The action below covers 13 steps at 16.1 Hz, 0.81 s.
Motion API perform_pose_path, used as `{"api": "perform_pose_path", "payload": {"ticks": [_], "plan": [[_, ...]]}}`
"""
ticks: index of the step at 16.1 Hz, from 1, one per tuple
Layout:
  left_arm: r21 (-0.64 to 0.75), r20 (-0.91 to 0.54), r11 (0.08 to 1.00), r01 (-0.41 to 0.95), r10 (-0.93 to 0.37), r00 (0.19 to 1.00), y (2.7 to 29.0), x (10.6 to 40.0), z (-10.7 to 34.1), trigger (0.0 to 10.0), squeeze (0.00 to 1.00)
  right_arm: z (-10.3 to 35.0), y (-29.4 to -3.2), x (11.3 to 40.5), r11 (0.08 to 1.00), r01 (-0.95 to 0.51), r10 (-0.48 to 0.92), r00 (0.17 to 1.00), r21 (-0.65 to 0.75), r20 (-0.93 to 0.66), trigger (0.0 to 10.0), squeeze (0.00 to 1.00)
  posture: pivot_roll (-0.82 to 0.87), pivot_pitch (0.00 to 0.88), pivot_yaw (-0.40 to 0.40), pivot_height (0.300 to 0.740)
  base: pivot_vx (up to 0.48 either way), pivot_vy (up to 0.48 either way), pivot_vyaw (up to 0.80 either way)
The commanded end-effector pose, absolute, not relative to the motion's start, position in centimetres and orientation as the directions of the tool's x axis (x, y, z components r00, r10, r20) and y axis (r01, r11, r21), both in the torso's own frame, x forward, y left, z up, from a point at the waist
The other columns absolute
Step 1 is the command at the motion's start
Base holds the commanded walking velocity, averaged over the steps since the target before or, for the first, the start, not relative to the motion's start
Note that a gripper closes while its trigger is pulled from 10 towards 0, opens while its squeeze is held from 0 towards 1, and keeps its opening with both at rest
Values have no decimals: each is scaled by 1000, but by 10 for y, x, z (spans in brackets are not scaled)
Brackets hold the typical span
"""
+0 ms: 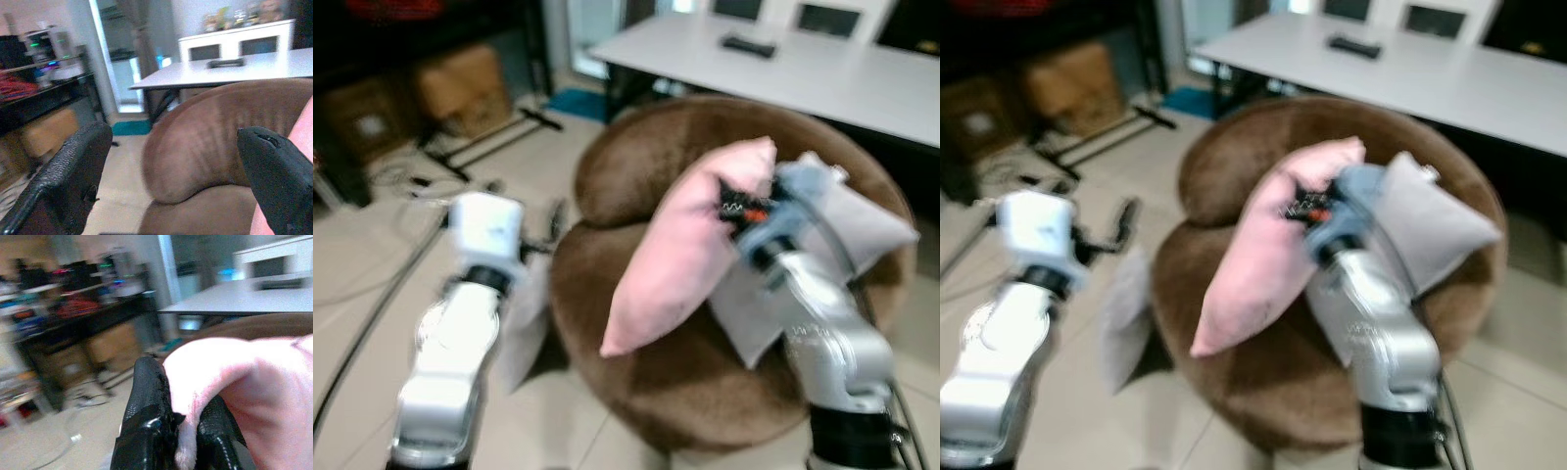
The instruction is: Move the pillow to the sofa from floor
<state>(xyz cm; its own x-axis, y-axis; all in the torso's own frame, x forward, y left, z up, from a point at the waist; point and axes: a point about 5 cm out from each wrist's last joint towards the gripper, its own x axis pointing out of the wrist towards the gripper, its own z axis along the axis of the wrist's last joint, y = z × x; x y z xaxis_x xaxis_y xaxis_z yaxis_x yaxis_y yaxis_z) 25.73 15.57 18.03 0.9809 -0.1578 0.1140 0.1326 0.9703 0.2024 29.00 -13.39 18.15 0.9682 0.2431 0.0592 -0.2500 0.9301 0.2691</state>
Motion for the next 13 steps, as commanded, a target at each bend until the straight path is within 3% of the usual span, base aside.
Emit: {"api": "perform_pose_path", "payload": {"ticks": [1,4,13], "plan": [[217,117,970,108,-135,984,163,258,182,10000,0,196,-123,290,917,-304,278,951,257,131,10000,0,112,0,2,740,259,0,0],[232,123,969,88,-119,985,165,259,183,10000,0,195,-121,290,907,-347,324,937,238,132,10000,0,115,0,2,740,89,0,0],[264,109,962,64,-96,989,171,256,180,10000,0,201,-85,309,786,-606,587,793,118,162,10000,0,129,0,-3,740,0,0,0]]}}
